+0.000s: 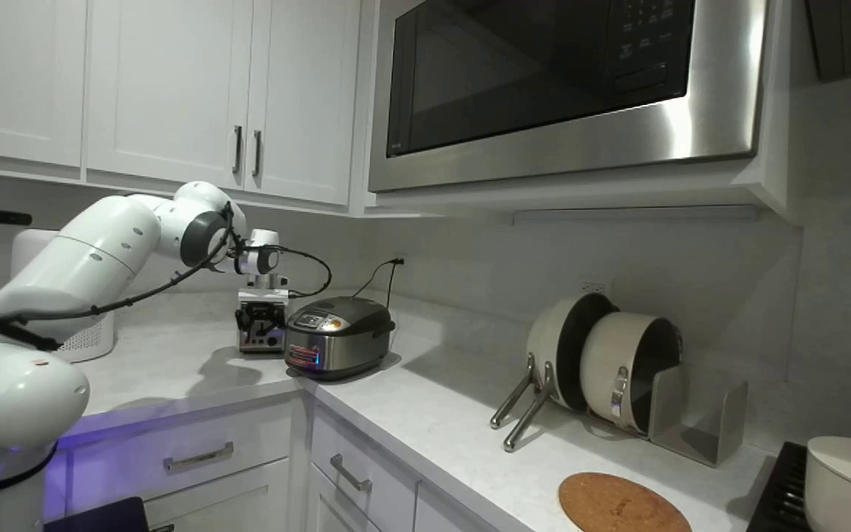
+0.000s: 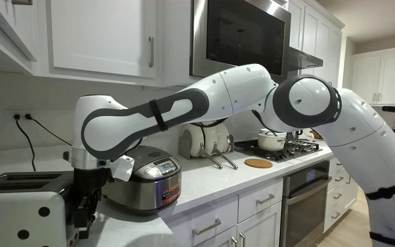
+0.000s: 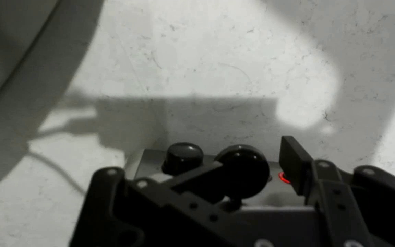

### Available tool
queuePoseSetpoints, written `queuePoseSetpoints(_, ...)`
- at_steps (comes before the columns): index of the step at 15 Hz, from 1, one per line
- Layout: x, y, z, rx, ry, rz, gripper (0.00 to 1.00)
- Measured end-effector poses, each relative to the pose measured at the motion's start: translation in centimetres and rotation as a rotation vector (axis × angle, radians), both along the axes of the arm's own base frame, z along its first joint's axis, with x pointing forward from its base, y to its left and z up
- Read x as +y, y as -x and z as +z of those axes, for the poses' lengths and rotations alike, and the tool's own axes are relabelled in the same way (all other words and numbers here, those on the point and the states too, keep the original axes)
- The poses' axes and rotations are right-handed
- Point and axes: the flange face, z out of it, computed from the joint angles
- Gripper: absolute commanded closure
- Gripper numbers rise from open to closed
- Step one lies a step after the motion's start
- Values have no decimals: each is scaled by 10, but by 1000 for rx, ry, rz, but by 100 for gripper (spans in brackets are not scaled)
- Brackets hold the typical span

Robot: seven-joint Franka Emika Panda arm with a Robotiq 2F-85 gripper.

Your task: Push the toaster press handle down

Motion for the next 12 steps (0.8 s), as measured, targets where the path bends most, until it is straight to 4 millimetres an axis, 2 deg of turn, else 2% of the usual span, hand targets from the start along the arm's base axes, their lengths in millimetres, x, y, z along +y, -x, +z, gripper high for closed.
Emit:
queuePoseSetpoints(2,1,0,0,1,0,1,1)
queuePoseSetpoints(8,4,2,13,-12,-9,-1,0)
queuePoseSetpoints(12,1,5,48,-50,-28,-2,0)
